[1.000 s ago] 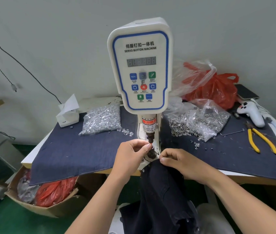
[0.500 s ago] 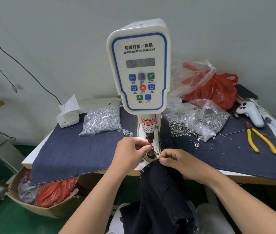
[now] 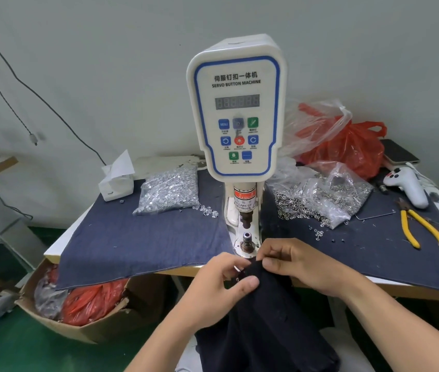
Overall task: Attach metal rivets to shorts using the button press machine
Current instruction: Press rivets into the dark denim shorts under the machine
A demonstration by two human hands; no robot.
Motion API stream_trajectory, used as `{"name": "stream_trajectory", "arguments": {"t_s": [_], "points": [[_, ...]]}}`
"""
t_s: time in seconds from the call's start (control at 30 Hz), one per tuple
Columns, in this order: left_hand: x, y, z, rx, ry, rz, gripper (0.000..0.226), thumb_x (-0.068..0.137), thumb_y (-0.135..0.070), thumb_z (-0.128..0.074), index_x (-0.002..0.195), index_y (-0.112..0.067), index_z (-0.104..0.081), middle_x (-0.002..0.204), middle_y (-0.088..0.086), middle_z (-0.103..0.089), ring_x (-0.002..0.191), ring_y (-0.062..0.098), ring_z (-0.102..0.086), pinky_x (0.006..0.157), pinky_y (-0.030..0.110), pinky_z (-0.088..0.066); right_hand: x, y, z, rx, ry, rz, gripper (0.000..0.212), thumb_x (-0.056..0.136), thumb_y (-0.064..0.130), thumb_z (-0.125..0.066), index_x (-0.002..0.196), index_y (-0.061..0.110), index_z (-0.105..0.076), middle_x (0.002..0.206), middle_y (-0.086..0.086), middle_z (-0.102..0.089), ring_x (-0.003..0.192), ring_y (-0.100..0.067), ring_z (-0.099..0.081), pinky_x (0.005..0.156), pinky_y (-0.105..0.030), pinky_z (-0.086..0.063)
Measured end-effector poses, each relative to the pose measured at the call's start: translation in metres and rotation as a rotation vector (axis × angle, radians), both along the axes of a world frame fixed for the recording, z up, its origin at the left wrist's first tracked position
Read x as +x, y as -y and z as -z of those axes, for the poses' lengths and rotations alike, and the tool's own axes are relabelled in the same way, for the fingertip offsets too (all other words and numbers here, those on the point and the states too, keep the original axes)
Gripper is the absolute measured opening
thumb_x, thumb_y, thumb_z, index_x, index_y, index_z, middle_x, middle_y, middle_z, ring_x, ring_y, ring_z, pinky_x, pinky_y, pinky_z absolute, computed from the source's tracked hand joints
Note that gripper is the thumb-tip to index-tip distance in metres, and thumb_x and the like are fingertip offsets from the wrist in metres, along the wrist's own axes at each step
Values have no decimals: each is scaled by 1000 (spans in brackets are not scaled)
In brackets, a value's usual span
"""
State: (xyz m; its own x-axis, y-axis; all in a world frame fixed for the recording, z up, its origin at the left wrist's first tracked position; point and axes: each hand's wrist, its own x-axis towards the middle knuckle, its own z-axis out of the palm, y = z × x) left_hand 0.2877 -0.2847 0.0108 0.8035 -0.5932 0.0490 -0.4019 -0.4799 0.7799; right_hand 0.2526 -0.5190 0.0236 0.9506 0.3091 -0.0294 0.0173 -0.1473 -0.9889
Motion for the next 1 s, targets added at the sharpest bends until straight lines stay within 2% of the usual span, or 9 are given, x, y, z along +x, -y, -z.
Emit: {"name": "stream_trajectory", "arguments": {"t_s": [0.1,0.27,0.37,0.53,0.6,0.67,0.8,0.93,1.0], "points": [[2,-9,-3,-137,-97,-28,16,90,-51,-78,104,-46,-71,113,-20,-68,112,2,-61,96,24,-46,-6,-2,-8,16,16,-51,6,101,20,-63,97,17,-68,85,11,-65,77,0,-56,64,-13,-41],[-3,-7,-8,-492,-172,22,24,88,-39,-78,99,-18,-73,114,0,-69,112,24,-64,100,54,-53,-10,1,-26,-55,29,-110,4,100,11,-64,96,9,-65,87,11,-66,83,-1,-57,76,-15,-44],[-8,-6,-8,-592,-394,117,25,95,-39,-71,99,-15,-65,103,7,-66,94,21,-61,85,38,-52,-11,-1,-38,-299,102,-149,10,101,20,-66,94,12,-65,86,5,-67,83,-1,-57,77,-17,-43],[-7,-9,-1,35,-177,118,50,89,-75,-49,91,-27,-63,100,-8,-57,101,12,-56,93,35,-49,-14,0,-45,-338,176,-72,13,98,20,-69,85,18,-66,74,20,-65,67,7,-54,66,-7,-39],[-1,-12,-3,-32,-95,155,51,95,-66,-53,93,-17,-67,103,0,-60,105,18,-58,97,43,-51,-14,1,-40,-277,157,-66,15,98,19,-69,83,22,-66,72,21,-64,65,7,-52,64,-7,-39],[5,-15,-6,-307,-157,137,39,100,-52,-59,97,-16,-75,105,0,-69,107,22,-65,97,38,-54,-11,5,-37,-241,77,-51,14,99,22,-69,84,22,-67,73,18,-63,68,5,-50,66,-11,-39],[9,-7,1,-662,-390,32,36,99,-52,-68,79,-23,-63,80,2,-56,76,16,-52,69,30,-44,-5,10,-29,-465,27,-99,23,99,40,-66,76,37,-65,74,19,-58,71,0,-50,71,-19,-39],[16,5,9,-639,-360,-48,42,97,-57,-67,78,-21,-56,79,3,-48,74,16,-40,64,33,-34,-1,7,-13,-133,15,8,20,94,34,-66,92,14,-68,86,4,-59,82,-8,-52,76,-25,-41],[21,8,7,-572,-312,-61,39,99,-55,-62,77,-23,-55,79,-1,-48,75,14,-40,65,31,-34,2,7,-7,23,-36,98,17,91,31,-67,84,16,-68,80,0,-56,76,-10,-49,68,-23,-41]]}}
